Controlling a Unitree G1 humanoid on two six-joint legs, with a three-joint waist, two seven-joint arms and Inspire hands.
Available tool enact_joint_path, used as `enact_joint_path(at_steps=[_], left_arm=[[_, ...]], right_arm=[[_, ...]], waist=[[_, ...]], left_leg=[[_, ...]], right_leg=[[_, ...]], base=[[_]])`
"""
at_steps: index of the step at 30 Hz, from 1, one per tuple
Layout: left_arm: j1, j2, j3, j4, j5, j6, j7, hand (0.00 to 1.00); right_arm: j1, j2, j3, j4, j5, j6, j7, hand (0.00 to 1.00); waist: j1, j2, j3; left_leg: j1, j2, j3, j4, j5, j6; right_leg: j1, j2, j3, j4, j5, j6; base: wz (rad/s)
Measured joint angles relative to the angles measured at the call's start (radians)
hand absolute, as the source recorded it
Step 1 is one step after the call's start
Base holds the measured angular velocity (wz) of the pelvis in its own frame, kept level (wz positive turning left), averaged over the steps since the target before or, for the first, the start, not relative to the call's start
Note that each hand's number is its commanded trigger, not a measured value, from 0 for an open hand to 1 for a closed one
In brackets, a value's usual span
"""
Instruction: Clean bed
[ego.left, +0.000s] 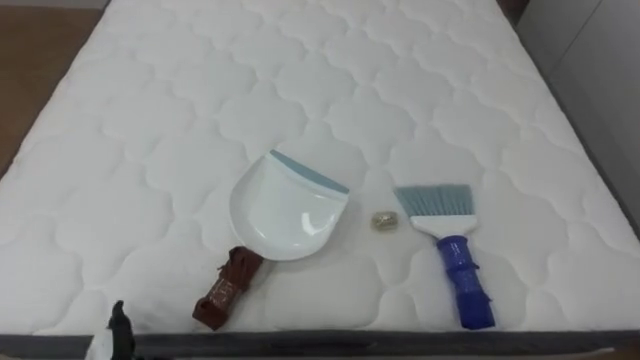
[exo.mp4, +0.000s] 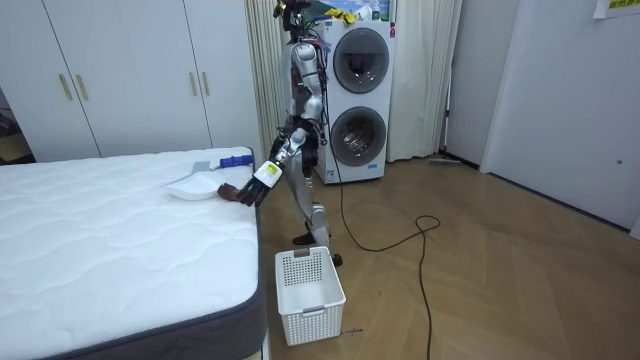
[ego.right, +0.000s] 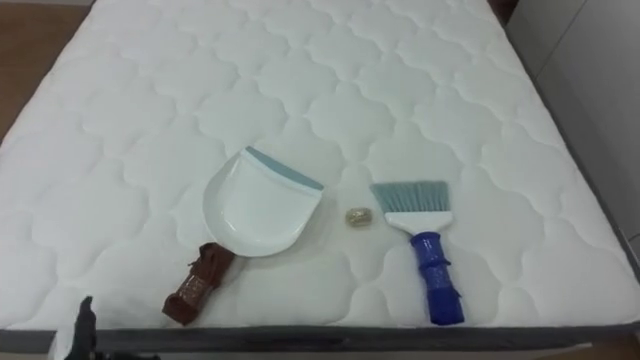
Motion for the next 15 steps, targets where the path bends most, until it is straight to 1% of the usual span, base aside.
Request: enact_joint_path(at_steps=[2,5,8,10,15], left_arm=[[-0.012,0.003,-0.003,-0.024,0.0,-0.018,0.018,0.0],[-0.035,0.003,-0.014,-0.042,0.0,-0.028,0.029,0.0],[-0.052,0.004,-0.034,-0.046,-0.003,-0.031,0.033,0.0],[-0.055,0.004,-0.044,-0.069,-0.015,-0.032,0.033,0.0],[-0.086,0.004,-0.046,-0.069,-0.021,-0.033,0.028,0.0]], right_arm=[[-0.006,0.0,0.0,-0.007,-0.002,0.0,0.006,0.0],[-0.006,0.0,0.001,-0.015,0.0,-0.001,0.014,0.0],[-0.008,-0.002,0.001,-0.016,0.004,-0.001,0.028,0.0],[-0.01,-0.002,0.001,-0.016,0.006,-0.001,0.04,0.0],[-0.011,-0.002,0.0,-0.016,0.008,0.002,0.044,0.0]], waist=[[0.0,0.001,-0.0026],[-0.002,0.008,-0.001],[-0.002,0.011,-0.0028],[-0.003,0.013,-0.0017],[-0.008,0.014,-0.0012]], left_leg=[[0.001,0.0,0.001,-0.001,0.0,0.0],[0.002,0.0,0.0,-0.001,0.0,0.0],[0.008,0.0,0.0,-0.001,0.0,0.0],[0.013,0.0,0.002,-0.003,0.0,0.0],[0.014,0.0,0.0,-0.004,0.0,0.0]], right_leg=[[-0.001,0.0,0.007,0.001,0.0,0.0],[0.0,0.001,0.002,0.001,0.0,0.0],[0.001,0.001,0.004,0.001,0.0,0.0],[0.001,0.001,0.008,0.001,0.0,0.0],[0.003,0.0,0.003,0.001,0.0,0.0]], base=[[-0.04],[-0.01],[-0.01],[-0.06],[0.0]])
